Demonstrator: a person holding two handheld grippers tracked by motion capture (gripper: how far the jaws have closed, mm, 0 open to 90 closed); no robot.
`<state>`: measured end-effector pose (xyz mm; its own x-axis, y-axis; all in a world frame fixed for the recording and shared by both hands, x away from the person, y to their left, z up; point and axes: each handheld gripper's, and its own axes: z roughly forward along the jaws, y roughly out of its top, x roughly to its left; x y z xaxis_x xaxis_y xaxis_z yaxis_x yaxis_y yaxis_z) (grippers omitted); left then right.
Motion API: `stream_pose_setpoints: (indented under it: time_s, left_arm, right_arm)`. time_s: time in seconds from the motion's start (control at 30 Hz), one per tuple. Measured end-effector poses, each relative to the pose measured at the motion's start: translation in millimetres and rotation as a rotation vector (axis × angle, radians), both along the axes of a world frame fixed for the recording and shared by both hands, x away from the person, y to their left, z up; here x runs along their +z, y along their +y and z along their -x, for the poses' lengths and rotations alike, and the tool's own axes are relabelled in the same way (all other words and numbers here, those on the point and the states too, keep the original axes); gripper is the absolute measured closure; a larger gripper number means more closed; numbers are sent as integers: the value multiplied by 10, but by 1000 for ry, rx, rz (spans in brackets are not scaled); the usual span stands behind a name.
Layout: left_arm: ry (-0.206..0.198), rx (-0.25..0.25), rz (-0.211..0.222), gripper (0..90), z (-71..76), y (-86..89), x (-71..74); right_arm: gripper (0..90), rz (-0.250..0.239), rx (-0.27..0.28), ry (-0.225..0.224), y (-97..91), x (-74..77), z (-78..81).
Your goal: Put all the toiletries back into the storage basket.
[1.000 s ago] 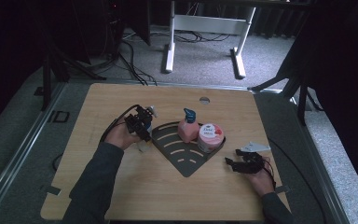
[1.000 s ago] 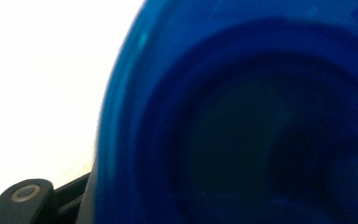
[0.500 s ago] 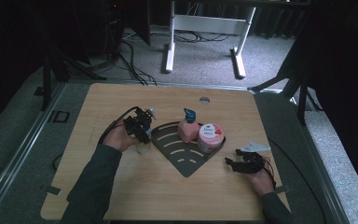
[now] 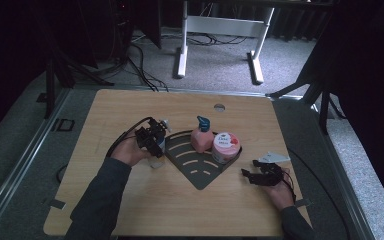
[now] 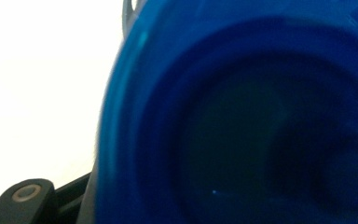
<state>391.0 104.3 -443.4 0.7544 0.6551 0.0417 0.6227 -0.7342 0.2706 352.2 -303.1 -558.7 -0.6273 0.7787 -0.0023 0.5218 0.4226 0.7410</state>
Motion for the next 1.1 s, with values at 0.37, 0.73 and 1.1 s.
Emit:
stream_pose_setpoints:
  time_s: [0.37,0.73,1.1]
  left_arm:
    - [4,-74,0,557,130,-151,16]
    - [-1,-142,1,557,265,-328,55]
    - [16,-193,21,557,349,-437,66]
  right_arm:
    - [346,0,0,-1,0,0,-1]
    - [346,0,0,-1,0,0,-1]
    - [346,-1,-1,-1,1,-1,-1]
